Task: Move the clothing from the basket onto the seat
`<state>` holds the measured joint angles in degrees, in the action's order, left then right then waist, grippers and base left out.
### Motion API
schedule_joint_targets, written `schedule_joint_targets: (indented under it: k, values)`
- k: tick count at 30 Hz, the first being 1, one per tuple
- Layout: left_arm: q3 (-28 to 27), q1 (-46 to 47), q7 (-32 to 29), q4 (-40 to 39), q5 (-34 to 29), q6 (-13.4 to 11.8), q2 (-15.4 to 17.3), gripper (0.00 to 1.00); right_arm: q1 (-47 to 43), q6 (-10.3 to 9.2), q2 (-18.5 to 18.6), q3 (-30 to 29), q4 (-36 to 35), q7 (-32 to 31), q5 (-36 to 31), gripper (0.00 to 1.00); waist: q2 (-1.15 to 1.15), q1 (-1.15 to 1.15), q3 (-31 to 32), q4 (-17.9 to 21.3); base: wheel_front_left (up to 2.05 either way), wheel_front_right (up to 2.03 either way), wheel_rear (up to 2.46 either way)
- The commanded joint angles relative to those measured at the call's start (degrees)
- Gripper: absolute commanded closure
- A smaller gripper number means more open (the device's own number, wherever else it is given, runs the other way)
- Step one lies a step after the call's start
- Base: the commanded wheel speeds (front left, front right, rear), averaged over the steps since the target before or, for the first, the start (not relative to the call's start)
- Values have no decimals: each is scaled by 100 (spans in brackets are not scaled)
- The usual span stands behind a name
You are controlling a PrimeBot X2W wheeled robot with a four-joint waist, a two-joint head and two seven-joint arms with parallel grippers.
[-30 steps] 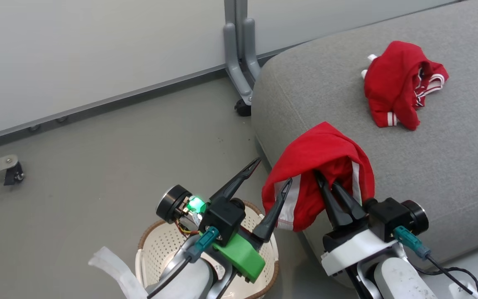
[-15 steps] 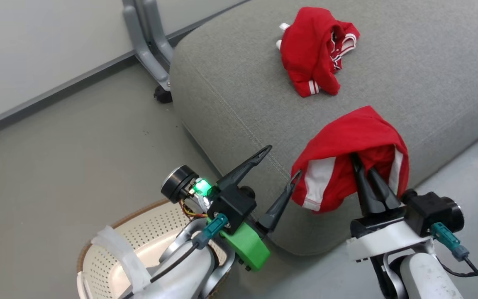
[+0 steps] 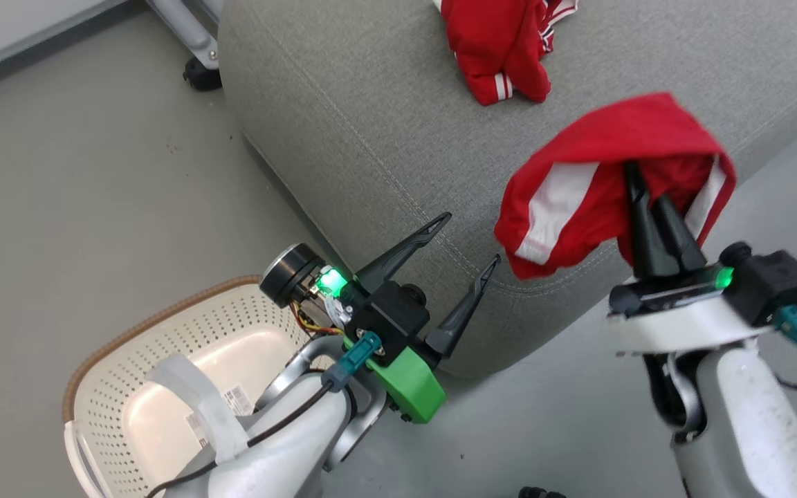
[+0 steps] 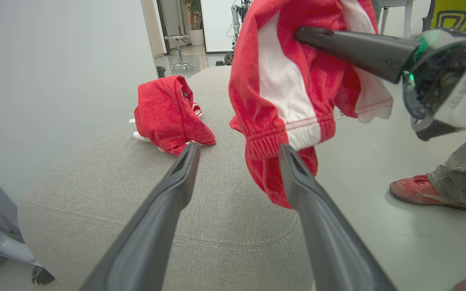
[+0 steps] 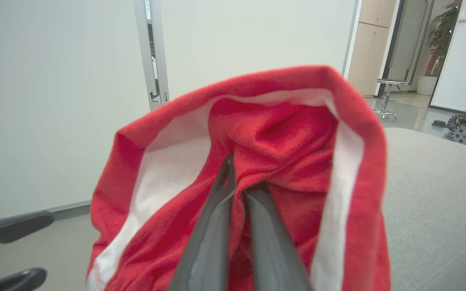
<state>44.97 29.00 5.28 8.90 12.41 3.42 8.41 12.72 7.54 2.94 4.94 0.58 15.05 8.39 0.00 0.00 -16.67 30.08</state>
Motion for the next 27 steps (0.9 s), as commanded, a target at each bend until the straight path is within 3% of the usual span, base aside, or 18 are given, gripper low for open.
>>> schedule_joint_targets:
  k: [1, 8, 13, 17, 27]
  values:
    - [-15, 159, -69, -105, -99, -47, 86, 0, 369, -11, 1, -242, -90, 19, 56, 100, 0, 0, -568, -93, 0, 0, 0]
    - [26, 667, -398, -500, -241, 95, 293, 0, 2092, -9, 36, -1339, -140, 19, -150, 100, 0, 0, -1620, -724, 0, 0, 0]
    - [-1, 1038, -537, -813, -313, 147, 324, 0, 3216, -8, 484, -1875, 298, 19, 117, 100, 0, 0, -2201, -1066, 0, 0, 0]
    - [-3, 1273, -584, -1002, -349, 161, 276, 0, 3863, -9, 900, -2077, 880, 19, 149, 100, 0, 0, -2533, -1276, 0, 0, 0]
    - [63, 1406, -519, -982, -310, 167, 239, 0, 4681, -9, 1339, -2084, 2984, 18, 790, 100, 0, 0, -2803, -1539, 0, 0, 0]
